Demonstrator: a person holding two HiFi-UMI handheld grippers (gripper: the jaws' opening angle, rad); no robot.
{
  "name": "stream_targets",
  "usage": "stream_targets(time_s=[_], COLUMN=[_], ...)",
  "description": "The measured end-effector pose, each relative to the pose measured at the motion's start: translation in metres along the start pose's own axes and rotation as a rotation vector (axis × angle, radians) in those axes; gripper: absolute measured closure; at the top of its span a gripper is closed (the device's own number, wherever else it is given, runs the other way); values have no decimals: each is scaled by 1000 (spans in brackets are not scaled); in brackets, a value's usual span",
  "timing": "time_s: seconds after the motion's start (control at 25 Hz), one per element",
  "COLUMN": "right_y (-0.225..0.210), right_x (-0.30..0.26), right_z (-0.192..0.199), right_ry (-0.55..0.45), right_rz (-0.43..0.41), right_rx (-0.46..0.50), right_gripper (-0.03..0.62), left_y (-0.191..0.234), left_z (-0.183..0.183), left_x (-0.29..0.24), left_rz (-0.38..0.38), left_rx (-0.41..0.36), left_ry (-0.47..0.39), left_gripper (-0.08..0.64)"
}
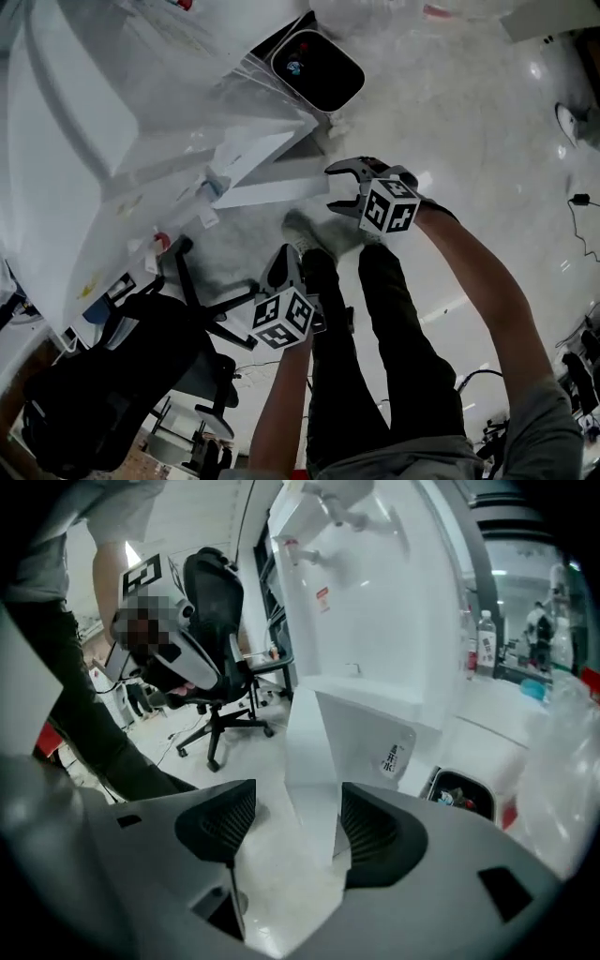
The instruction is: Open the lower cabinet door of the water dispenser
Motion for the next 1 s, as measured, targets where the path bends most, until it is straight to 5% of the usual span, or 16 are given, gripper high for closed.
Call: stream_targets(time_s=[0.28,0.64,1.0], right_y=[-6,-18,-3], right_x=[-20,-36,-39], right_z=[-2,-9,-10], right_ry=[83,168,182], right_rz=[-43,-127,-108], right_rx=[146,306,260], right_gripper=[324,345,388], left_y=[6,26,53], left_z=[25,54,75], left_x=[25,40,56], left_rz=[-59,-57,-54], left_rx=[97,132,153], left_ry=[-43,-56,-68], left_gripper=[549,549,549])
Point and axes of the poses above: the fingertips, and each gripper's own axes: x backward along the fingers, y to its left, z out of its underside, the point moved 10 cm from there along x, backward along the fingers, and after that the axes turned 3 degrees about -y, right-handed, at the moved point
